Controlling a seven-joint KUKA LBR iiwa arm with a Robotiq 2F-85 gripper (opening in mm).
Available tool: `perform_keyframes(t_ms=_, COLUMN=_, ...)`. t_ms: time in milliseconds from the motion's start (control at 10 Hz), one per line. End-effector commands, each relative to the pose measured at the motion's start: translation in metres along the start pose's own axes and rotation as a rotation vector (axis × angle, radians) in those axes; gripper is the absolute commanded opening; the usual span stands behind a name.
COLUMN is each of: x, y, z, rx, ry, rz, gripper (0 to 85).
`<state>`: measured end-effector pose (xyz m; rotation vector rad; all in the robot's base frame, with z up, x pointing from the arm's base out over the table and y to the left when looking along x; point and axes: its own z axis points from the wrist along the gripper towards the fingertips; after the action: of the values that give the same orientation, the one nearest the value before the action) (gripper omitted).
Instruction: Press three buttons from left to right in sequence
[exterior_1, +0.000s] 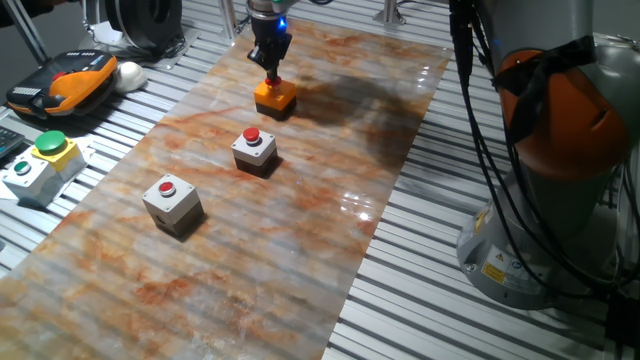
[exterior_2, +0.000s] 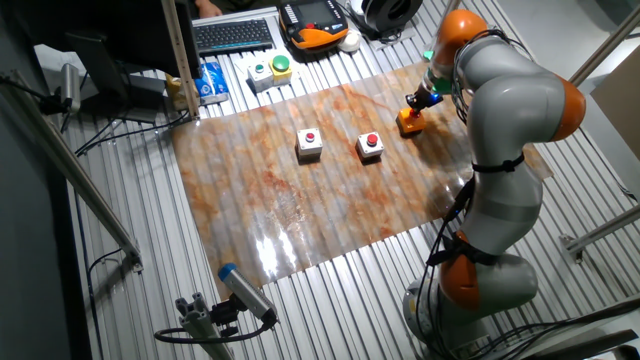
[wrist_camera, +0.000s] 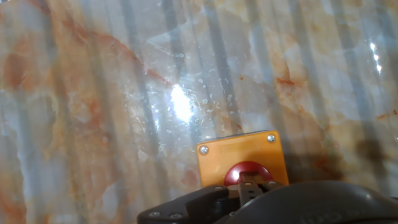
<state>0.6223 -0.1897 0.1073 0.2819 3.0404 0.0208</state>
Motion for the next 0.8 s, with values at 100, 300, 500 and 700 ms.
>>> perform_keyframes(t_ms=100, x=0.000, y=0.000, z=0.007, rx=-0.002, ry=-0.008, rz=-0.002, gripper=0.0)
perform_keyframes(t_ms=300, x=0.000, y=-0.001, z=0.009, rx=-0.007, ry=-0.010, rz=-0.004, gripper=0.0)
perform_keyframes(t_ms=500, x=0.001, y=-0.001, z=0.001, rx=-0.006, ry=-0.004, rz=0.002, gripper=0.0)
perform_keyframes(t_ms=700, x=0.003, y=0.001, z=-0.007, rx=-0.004, ry=0.004, rz=0.010, gripper=0.0)
